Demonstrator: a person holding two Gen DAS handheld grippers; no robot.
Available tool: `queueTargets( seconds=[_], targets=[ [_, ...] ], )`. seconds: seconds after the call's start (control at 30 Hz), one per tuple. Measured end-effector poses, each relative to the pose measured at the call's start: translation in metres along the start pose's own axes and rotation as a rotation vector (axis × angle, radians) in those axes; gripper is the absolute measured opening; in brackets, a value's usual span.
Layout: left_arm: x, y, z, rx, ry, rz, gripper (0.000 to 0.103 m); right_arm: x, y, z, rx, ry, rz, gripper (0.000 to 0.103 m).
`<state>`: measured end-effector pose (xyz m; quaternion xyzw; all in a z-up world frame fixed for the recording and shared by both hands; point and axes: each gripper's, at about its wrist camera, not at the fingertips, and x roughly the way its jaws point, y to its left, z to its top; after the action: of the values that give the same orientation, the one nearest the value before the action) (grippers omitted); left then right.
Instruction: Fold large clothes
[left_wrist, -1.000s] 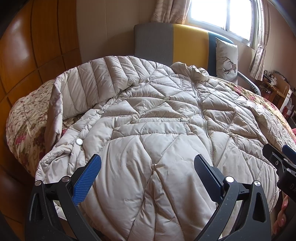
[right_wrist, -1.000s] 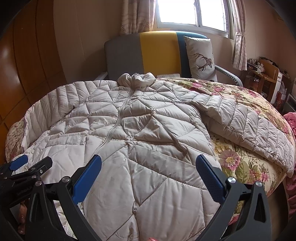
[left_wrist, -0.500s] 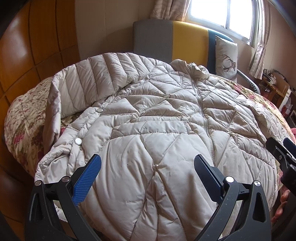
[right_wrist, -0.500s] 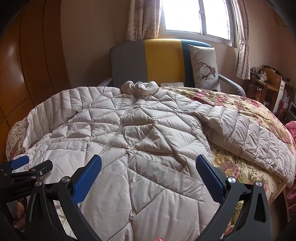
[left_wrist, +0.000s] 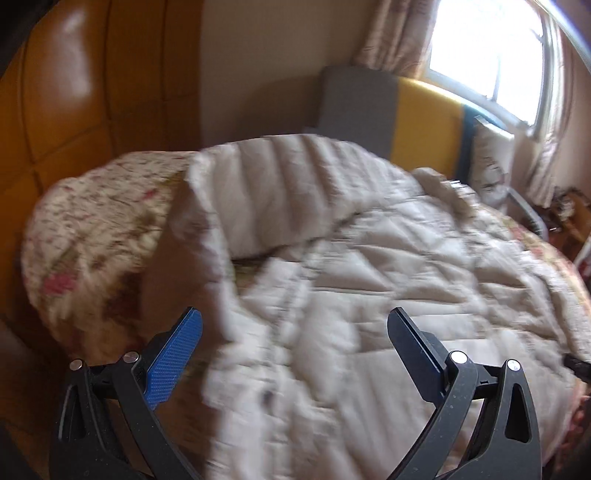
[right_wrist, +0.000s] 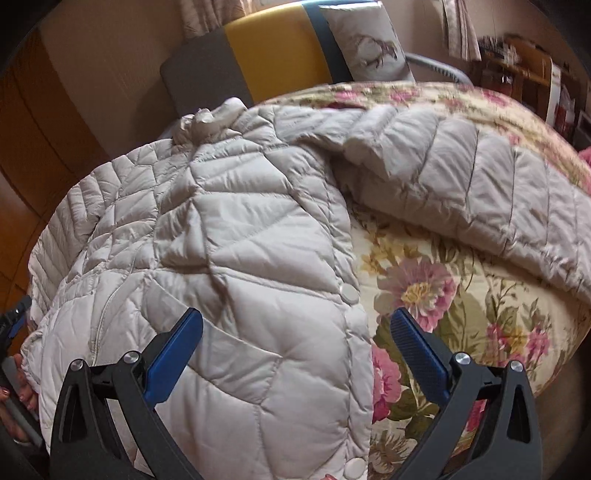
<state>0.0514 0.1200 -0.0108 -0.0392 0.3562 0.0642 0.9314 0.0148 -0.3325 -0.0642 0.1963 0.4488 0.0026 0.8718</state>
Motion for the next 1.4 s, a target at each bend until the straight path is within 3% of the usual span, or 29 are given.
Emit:
queueTargets(
  seconds=[0.07, 0.13, 0.2, 0.33, 0.37, 0.43, 0.53, 0.57, 0.7, 0.73, 0.77, 0.8, 0.83, 0.87, 0.97, 1.03, 1.1, 1.13, 1.17, 1.2, 1.23, 1.27, 1.33, 1.4],
  targets=[
    [0.014, 0.010, -0.002, 0.015, 0.040, 0.065, 0.099, 0.012, -0.014, -0.001, 0.078, 0.039, 0.081, 0.101],
    [0.030, 0.014, -0.007, 0.056, 0.113, 0.021, 0.099, 0.016, -0.017, -0.002, 0.104, 0.032, 0.097, 0.101],
    [0.045, 0.014, -0.017, 0.103, 0.177, -0.002, 0.099, 0.018, -0.009, 0.002, 0.059, 0.030, 0.102, 0.088],
    [0.052, 0.014, -0.030, 0.122, 0.197, -0.036, 0.097, 0.023, 0.005, 0.007, -0.045, 0.044, 0.024, 0.057],
    [0.052, 0.014, -0.032, 0.111, 0.204, -0.059, 0.080, 0.024, 0.004, 0.009, -0.064, 0.041, 0.033, 0.045],
    [0.048, 0.009, -0.034, 0.117, 0.213, -0.086, 0.066, 0.020, 0.003, 0.014, -0.109, 0.031, 0.030, 0.033],
    [0.028, -0.005, -0.039, 0.183, 0.223, -0.135, 0.040, 0.007, -0.001, 0.023, -0.179, 0.000, -0.034, 0.027],
    [0.023, -0.009, -0.040, 0.189, 0.227, -0.154, 0.039, 0.005, -0.003, 0.028, -0.193, -0.004, -0.053, 0.027],
    [0.012, -0.008, -0.051, 0.200, 0.244, -0.197, 0.039, 0.006, -0.015, 0.033, -0.216, 0.026, -0.080, 0.028],
    [0.011, -0.006, -0.052, 0.198, 0.235, -0.202, 0.044, 0.012, -0.016, 0.031, -0.227, 0.048, -0.076, 0.036],
    [0.011, -0.005, -0.049, 0.200, 0.223, -0.203, 0.055, 0.016, -0.014, 0.026, -0.241, 0.057, -0.078, 0.047],
    [0.011, -0.002, -0.047, 0.200, 0.210, -0.192, 0.062, 0.017, -0.012, 0.024, -0.263, 0.063, -0.085, 0.050],
    [0.012, 0.002, -0.044, 0.195, 0.193, -0.173, 0.079, 0.015, -0.008, 0.024, -0.289, 0.057, -0.105, 0.057],
    [0.010, 0.007, -0.039, 0.176, 0.162, -0.138, 0.090, 0.010, -0.002, 0.026, -0.317, 0.032, -0.132, 0.065],
    [0.016, 0.026, -0.027, 0.101, 0.138, -0.087, 0.092, -0.015, 0.013, 0.044, -0.340, -0.108, -0.210, 0.087],
    [0.028, 0.041, -0.018, 0.051, 0.149, -0.059, 0.092, -0.029, 0.021, 0.058, -0.304, -0.211, -0.224, 0.091],
    [0.045, 0.059, -0.007, 0.002, 0.152, -0.019, 0.091, -0.033, 0.031, 0.068, -0.285, -0.257, -0.160, 0.094],
    [0.052, 0.065, -0.003, -0.017, 0.158, -0.006, 0.082, -0.031, 0.036, 0.072, -0.287, -0.259, -0.130, 0.095],
    [0.062, 0.075, 0.001, -0.034, 0.168, -0.009, 0.061, -0.025, 0.042, 0.074, -0.294, -0.253, -0.111, 0.095],
    [0.072, 0.081, 0.006, -0.043, 0.192, 0.002, 0.052, -0.018, 0.048, 0.074, -0.303, -0.239, -0.097, 0.095],
    [0.079, 0.088, 0.008, -0.052, 0.210, 0.018, 0.034, -0.009, 0.053, 0.074, -0.311, -0.224, -0.076, 0.095],
    [0.085, 0.096, 0.011, -0.071, 0.217, 0.025, 0.023, 0.000, 0.057, 0.074, -0.314, -0.209, -0.059, 0.095],
    [0.092, 0.113, 0.021, -0.103, 0.197, 0.031, 0.013, 0.017, 0.064, 0.068, -0.316, -0.187, -0.051, 0.095],
    [0.093, 0.132, 0.030, -0.140, 0.181, 0.034, 0.009, 0.032, 0.065, 0.063, -0.310, -0.169, -0.051, 0.096]
  ],
)
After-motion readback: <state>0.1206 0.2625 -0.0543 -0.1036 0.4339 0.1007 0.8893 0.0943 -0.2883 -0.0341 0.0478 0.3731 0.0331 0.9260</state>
